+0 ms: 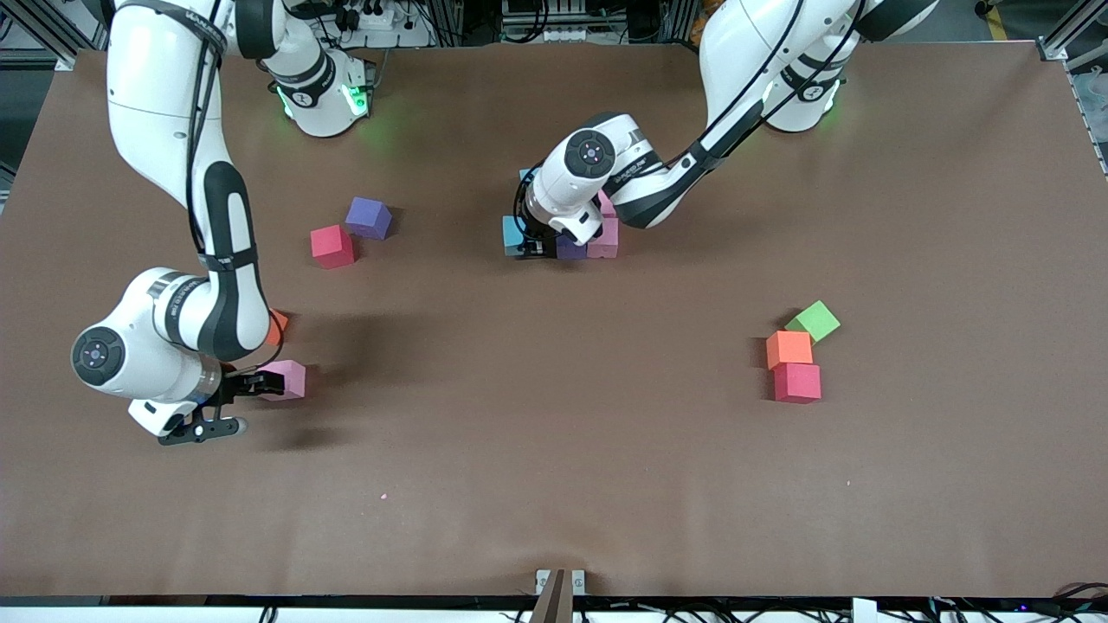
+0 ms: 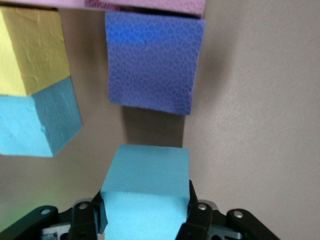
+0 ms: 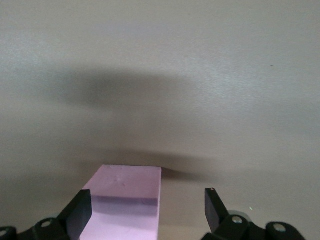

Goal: Form number 2 with 11 blocks
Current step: 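Place cyan below purple with the left gripper while the right gripper reaches pink, then grasp the pink cube with the right gripper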

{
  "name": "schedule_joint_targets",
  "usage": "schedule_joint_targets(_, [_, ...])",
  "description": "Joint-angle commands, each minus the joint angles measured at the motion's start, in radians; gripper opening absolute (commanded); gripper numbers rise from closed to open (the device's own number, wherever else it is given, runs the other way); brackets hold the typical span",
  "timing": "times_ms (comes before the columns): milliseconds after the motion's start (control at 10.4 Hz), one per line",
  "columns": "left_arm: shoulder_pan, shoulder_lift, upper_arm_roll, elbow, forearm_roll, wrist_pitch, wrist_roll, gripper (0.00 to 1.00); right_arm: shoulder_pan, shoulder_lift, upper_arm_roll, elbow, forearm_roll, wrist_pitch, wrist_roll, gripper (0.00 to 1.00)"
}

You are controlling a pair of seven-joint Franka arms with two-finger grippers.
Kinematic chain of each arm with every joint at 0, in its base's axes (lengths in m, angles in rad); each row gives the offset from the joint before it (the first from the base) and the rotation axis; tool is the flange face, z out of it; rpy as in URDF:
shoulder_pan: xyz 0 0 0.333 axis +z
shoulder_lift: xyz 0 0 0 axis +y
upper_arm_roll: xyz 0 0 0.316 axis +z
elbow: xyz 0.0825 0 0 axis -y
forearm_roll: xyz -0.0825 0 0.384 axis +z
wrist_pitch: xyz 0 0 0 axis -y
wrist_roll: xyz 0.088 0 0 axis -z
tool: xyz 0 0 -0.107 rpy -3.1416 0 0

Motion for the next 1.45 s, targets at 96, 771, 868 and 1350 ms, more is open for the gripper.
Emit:
schedule_joint_targets(96, [0.01, -0.039, 0.013, -0.061, 0.04, 0.016, -0.027, 0.42, -0.008, -0.005, 0.026, 0.011, 0.014, -0.011, 0.009, 1.0])
schedule_joint_targets(771, [-0.001, -0.02, 0.033, -0.058, 0.082, 0.031, -0.033, 0.42, -0.007, -0.005, 0.026, -0.038, 0.013, -0.017, 0.008, 1.0])
schedule_joint_targets(868, [-0.002, -0.016, 0.033, -0.058, 0.082, 0.031, -0.031, 0.42, -0.003, -0.005, 0.025, -0.041, 0.013, -0.015, 0.008, 1.0])
schedule_joint_targets(1350, [-0.022, -0.008, 0.062, -0.059, 0.083, 0.033, -0.031, 0.42, 0.003, -0.01, 0.025, -0.042, 0.011, -0.017, 0.006, 0.57])
